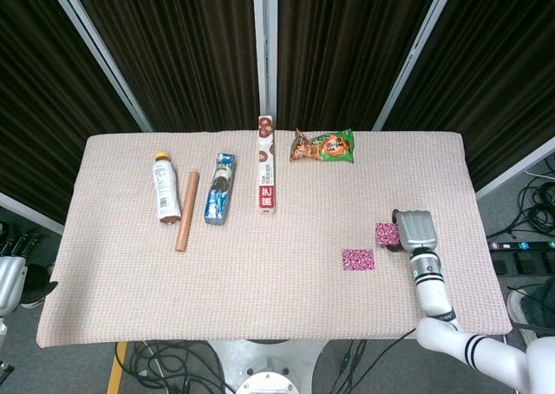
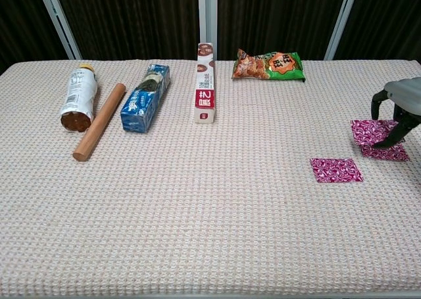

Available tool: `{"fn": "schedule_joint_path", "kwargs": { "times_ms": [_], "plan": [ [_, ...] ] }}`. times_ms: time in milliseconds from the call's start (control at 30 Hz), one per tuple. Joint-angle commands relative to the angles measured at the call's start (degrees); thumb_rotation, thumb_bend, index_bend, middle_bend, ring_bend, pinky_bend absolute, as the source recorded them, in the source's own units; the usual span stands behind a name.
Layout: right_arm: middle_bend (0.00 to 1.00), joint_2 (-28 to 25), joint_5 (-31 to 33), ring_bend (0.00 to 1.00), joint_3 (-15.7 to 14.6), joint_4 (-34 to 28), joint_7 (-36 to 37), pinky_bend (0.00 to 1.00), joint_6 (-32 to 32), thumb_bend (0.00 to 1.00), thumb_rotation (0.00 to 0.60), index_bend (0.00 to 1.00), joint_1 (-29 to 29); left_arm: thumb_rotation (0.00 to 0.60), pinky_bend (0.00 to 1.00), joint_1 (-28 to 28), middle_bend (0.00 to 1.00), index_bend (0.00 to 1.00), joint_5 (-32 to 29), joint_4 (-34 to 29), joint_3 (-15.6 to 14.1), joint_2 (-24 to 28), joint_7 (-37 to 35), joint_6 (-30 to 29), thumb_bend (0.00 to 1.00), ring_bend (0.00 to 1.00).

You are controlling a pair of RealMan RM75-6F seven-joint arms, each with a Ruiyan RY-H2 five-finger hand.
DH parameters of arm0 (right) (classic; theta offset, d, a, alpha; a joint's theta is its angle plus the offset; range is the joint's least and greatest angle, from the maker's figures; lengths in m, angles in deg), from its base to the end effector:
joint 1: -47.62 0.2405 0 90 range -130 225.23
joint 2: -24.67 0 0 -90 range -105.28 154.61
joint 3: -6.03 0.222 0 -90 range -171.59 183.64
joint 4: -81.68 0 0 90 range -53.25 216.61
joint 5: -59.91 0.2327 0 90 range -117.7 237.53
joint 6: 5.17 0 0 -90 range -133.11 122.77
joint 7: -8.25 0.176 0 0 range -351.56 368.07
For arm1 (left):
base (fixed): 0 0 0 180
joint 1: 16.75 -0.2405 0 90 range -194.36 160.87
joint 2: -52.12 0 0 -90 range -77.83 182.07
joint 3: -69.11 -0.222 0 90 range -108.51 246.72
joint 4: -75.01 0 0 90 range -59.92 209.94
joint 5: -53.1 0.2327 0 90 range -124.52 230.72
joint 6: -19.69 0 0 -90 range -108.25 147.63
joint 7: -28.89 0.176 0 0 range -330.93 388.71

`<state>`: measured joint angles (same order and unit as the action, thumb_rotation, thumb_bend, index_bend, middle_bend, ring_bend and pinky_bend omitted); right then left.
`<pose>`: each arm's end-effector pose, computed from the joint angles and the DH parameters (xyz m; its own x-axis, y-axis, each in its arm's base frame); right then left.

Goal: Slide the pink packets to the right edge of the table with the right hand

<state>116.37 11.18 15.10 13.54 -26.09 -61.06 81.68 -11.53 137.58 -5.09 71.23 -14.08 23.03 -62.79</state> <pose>-0.2691 -0.3642 -0.0234 0.6309 -0.3195 0.7070 -0.7454 0.0031 0.6666 -0.3382 0.2144 0.1327 0.4594 0.0414 0.8873 0.8870 0.0309 -0.4607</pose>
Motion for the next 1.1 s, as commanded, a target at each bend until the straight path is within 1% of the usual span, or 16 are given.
{"fn": "schedule_joint_path", "kwargs": {
  "times_ms": [33, 133, 267, 433, 600, 733, 1100],
  "plan": [
    [1.00, -0.06, -0.08, 1.00, -0.40, 1.37, 1.18, 1.00, 1.04, 0.00, 0.486, 0.43, -0.51, 0.600, 0.26, 0.04, 0.28, 0.28, 0.02, -0.06, 0.03, 0.01, 0.10, -0.04, 0.02, 0.20],
    [1.00, 0.42, -0.12, 1.00, -0.62, 3.01, 2.14, 1.00, 1.86, 0.00, 0.478, 0.43, -0.76, 0.600, 0.26, 0.05, 0.28, 0.28, 0.04, -0.16, 0.05, 0.03, 0.18, -0.11, 0.03, 0.20],
    [1.00, 1.40, -0.13, 1.00, -0.98, 5.53, 3.12, 1.00, 3.09, 0.00, 0.483, 0.43, -1.05, 0.600, 0.26, 0.02, 0.28, 0.28, 0.04, -0.27, -0.01, 0.16, 0.25, -0.11, 0.03, 0.20],
    [1.00, 2.34, -0.47, 1.00, -1.19, 7.21, 4.02, 1.00, 4.00, 0.00, 0.487, 0.43, -1.32, 0.600, 0.26, 0.07, 0.28, 0.28, 0.10, -0.40, 0.04, 0.30, 0.20, -0.20, 0.02, 0.20],
    [1.00, 2.83, -0.85, 1.00, -1.18, 7.79, 4.30, 1.00, 4.36, 0.00, 0.475, 0.43, -1.36, 0.600, 0.26, 0.12, 0.28, 0.28, 0.17, -0.55, 0.01, 0.36, 0.34, -0.19, 0.02, 0.20],
    [1.00, 3.02, -1.09, 1.00, -0.91, 7.92, 4.40, 1.00, 4.36, 0.00, 0.486, 0.42, -1.31, 0.600, 0.26, 0.07, 0.28, 0.28, 0.03, -0.66, 0.07, 0.43, 0.36, -0.28, 0.03, 0.20],
    [1.00, 3.61, -0.67, 1.00, -0.43, 8.50, 3.69, 1.00, 4.60, 0.00, 0.478, 0.41, -1.21, 0.600, 0.26, 0.03, 0.28, 0.28, -0.10, -0.45, 0.01, 0.43, 0.16, -0.15, 0.03, 0.20]
  ]
}}
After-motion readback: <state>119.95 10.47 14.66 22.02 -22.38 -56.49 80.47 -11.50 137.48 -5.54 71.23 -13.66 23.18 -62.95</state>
